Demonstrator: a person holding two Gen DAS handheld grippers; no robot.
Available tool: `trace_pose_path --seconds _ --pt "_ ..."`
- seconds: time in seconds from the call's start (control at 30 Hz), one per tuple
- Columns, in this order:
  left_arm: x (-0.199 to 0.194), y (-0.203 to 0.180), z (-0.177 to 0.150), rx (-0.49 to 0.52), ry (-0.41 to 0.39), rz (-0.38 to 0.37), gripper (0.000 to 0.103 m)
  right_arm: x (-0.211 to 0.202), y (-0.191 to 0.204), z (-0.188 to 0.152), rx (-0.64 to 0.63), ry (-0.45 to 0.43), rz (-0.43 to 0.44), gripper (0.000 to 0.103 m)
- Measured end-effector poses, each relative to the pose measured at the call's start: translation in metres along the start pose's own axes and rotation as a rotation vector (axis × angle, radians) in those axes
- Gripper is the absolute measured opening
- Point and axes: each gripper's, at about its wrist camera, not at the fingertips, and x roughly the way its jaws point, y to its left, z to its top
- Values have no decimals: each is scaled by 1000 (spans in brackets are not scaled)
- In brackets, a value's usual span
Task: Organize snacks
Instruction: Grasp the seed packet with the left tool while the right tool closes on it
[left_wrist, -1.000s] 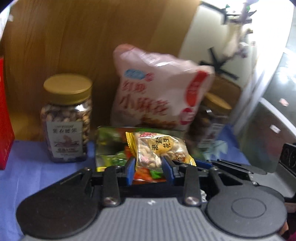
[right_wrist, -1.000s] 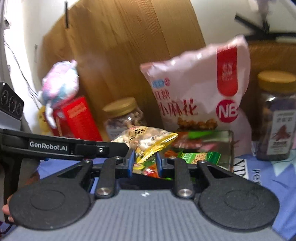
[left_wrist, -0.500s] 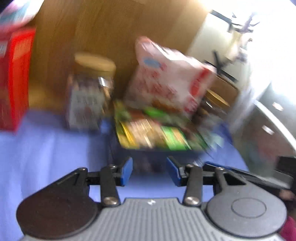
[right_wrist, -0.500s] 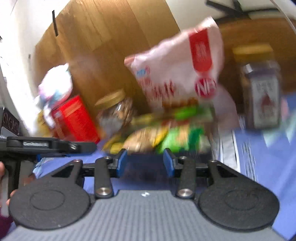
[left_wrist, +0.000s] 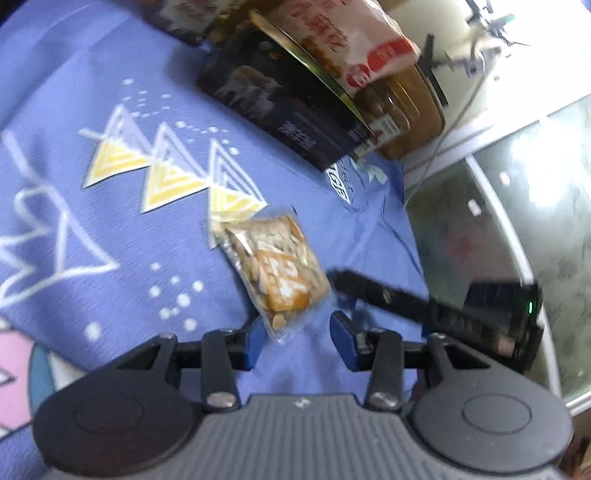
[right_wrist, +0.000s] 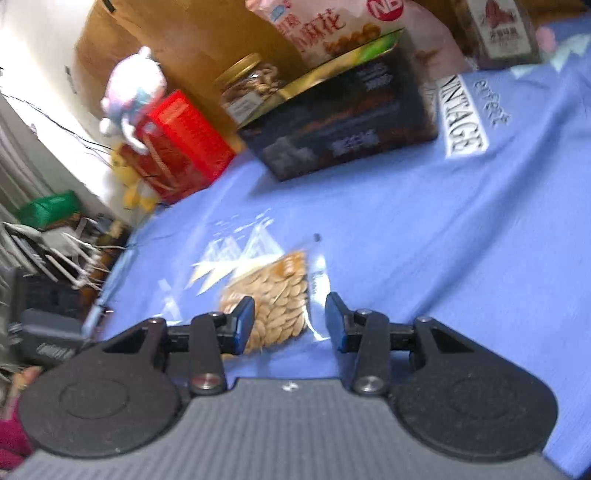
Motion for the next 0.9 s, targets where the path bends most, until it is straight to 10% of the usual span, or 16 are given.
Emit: trace_pose_path --seconds 0.13,0.33,0.9 --pt "-12 7 -7 -14 -2 -1 23 3 10 -25 101 66 145 32" --pt "-15 16 5 -60 -28 -5 30 -2 37 -46 23 4 98 35" --pt "14 25 38 -118 -19 -76 35 -19 -28 -26 313 -106 27 38"
